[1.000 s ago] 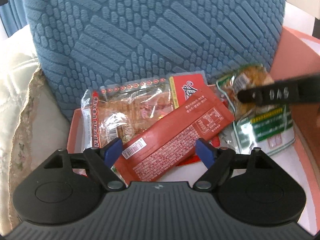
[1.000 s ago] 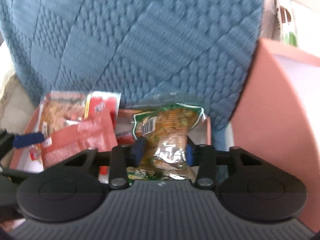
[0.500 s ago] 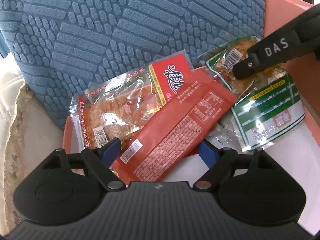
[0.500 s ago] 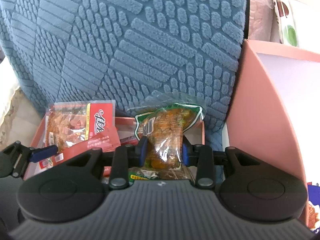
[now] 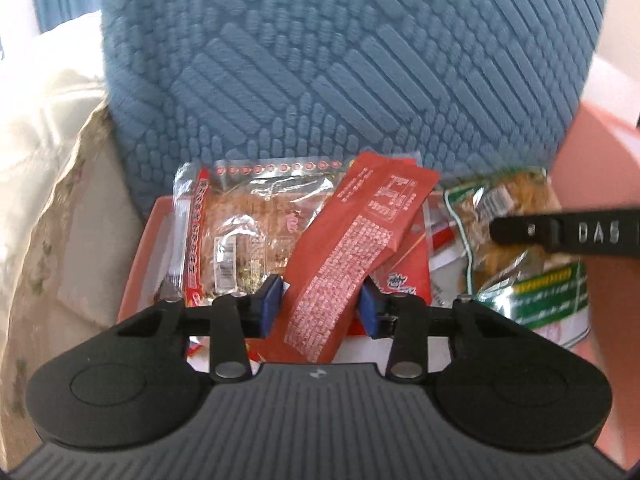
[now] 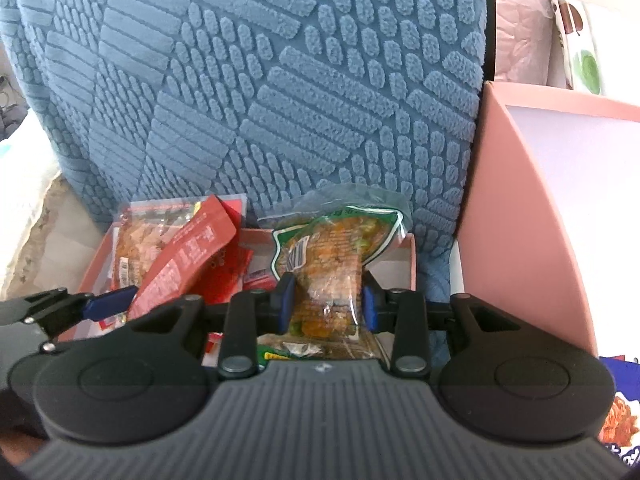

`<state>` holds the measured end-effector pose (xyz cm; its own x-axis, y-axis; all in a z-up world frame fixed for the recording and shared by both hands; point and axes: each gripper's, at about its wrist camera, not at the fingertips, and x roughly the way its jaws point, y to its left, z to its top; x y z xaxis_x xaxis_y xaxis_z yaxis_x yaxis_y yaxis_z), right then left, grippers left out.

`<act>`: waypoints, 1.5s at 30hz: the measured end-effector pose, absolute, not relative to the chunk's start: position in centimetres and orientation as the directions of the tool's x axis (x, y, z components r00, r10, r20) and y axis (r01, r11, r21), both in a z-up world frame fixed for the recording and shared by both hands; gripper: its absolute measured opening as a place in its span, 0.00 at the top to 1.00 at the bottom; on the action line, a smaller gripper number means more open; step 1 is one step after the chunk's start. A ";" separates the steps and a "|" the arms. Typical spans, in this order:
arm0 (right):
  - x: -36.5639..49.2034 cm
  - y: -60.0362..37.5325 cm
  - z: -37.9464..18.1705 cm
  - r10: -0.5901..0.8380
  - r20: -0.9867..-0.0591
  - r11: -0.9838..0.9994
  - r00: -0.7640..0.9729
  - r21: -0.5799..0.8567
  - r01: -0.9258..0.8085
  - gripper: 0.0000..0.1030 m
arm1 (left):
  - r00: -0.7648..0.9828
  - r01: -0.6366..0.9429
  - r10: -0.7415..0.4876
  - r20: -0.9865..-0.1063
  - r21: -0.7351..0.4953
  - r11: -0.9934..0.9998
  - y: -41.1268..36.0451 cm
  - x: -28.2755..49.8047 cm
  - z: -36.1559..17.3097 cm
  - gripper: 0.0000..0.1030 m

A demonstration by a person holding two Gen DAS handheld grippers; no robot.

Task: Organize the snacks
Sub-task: 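Lift both held packs off the tray and carry them toward the box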

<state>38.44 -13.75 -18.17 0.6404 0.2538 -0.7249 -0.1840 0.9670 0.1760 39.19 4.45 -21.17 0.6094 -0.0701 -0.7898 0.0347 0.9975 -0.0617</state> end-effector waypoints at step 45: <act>23.9 -15.5 -14.4 0.267 -0.657 0.964 0.705 0.170 -0.207 0.68 | 0.675 -0.129 -0.113 -0.729 -0.267 0.955 4.9 25.2 -13.9 0.57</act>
